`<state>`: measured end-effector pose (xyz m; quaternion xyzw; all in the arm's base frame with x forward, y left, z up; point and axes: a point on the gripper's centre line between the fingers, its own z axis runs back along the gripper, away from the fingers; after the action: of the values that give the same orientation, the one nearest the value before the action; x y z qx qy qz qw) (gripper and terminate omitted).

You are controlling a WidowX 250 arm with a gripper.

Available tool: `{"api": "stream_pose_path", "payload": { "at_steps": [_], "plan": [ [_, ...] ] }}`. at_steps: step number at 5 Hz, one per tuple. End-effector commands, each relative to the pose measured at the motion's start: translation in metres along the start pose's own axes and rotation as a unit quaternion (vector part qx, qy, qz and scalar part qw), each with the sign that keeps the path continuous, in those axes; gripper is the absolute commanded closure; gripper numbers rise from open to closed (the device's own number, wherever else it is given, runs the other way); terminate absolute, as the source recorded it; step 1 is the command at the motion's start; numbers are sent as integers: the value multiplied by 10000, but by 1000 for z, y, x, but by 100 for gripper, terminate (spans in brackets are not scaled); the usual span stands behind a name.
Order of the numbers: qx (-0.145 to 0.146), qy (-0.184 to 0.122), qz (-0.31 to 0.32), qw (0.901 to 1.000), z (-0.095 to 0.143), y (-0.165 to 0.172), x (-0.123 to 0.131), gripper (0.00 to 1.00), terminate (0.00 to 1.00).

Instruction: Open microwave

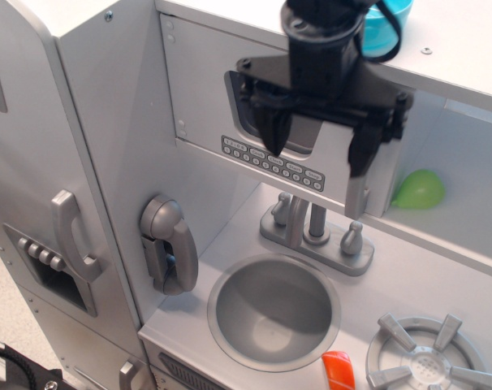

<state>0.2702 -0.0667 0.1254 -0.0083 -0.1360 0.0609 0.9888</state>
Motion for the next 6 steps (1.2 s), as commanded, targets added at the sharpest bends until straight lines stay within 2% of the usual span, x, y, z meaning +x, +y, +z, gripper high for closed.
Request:
{"api": "stream_pose_path", "payload": {
  "at_steps": [1, 2, 3, 4, 5, 6],
  "plan": [
    [-38, -492, -29, 9988, 0, -18, 31, 0, 0],
    [-116, -425, -60, 9990, -8, -23, 37, 0, 0],
    [-156, -246, -237, 9993, -13, -26, 29, 0, 0],
    [-114, -545, -442, 9975, -21, -29, 27, 0, 0],
    [-207, -715, -647, 9951, -26, -30, 29, 100, 0],
    [-393, -800, -762, 9931, -28, -31, 28, 100, 0]
  ]
}}
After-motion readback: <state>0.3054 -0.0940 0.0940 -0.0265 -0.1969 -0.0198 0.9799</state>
